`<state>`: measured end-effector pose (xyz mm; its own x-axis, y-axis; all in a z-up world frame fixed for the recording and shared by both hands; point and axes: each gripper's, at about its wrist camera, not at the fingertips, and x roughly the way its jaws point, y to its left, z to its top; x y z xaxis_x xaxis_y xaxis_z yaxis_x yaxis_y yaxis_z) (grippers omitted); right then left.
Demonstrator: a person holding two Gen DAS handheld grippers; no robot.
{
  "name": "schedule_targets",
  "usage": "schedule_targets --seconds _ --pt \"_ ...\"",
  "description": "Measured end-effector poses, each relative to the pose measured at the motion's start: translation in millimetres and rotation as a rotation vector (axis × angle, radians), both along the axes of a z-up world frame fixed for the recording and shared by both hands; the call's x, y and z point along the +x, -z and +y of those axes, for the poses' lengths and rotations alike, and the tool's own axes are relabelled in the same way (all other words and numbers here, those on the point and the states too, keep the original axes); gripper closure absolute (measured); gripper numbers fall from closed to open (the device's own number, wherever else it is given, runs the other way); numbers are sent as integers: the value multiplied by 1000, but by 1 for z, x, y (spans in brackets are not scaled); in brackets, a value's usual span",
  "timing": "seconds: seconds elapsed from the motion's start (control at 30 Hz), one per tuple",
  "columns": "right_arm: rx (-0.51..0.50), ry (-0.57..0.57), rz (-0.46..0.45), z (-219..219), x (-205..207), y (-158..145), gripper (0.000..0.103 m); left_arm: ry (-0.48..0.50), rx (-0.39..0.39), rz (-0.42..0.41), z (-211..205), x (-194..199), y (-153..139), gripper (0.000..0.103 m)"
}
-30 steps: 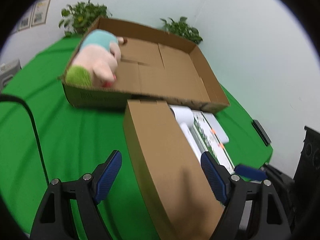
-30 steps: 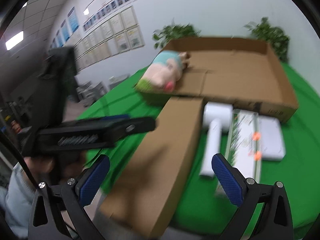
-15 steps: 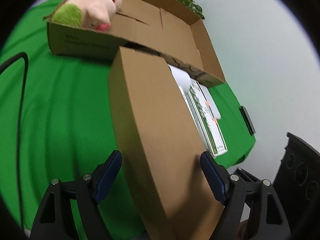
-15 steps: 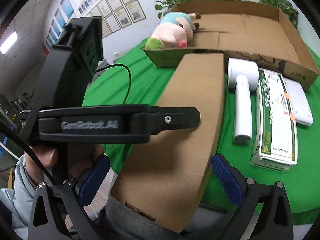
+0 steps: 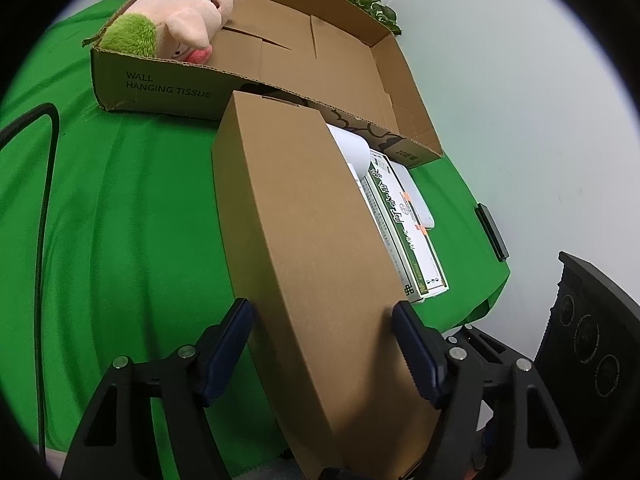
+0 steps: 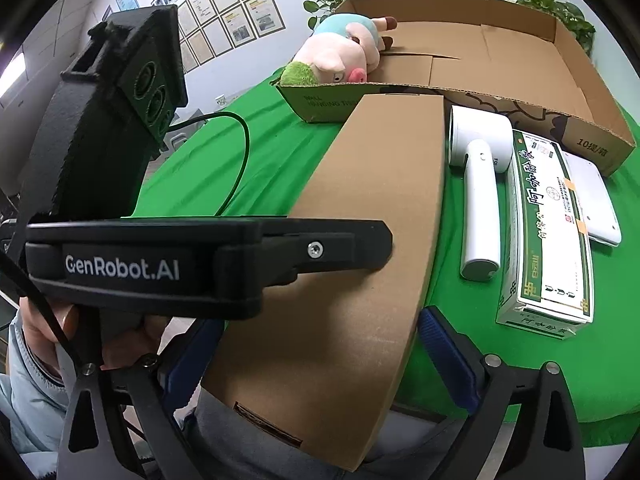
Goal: Organize objects
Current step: 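Grasp the long brown cardboard box with the left gripper, then lift the brown box with the left gripper and carry it over the open box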
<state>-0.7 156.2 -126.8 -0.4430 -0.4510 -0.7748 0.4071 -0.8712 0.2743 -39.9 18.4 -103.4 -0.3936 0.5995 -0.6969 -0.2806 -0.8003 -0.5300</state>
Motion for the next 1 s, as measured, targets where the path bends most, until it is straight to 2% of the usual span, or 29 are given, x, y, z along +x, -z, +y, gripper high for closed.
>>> schedule_targets --seconds 0.13,0.43,0.73,1.0 --pt "-3 5 2 0 1 0 7 -4 -6 11 -4 6 -4 38" --pt "-27 21 48 2 3 -10 7 -11 -25 72 -3 17 -22 39" --pt "-33 28 147 5 7 -41 7 -19 -23 160 -4 16 -57 39" --pt "-34 46 219 7 -12 -78 7 -15 -19 236 -2 -7 -93 39"
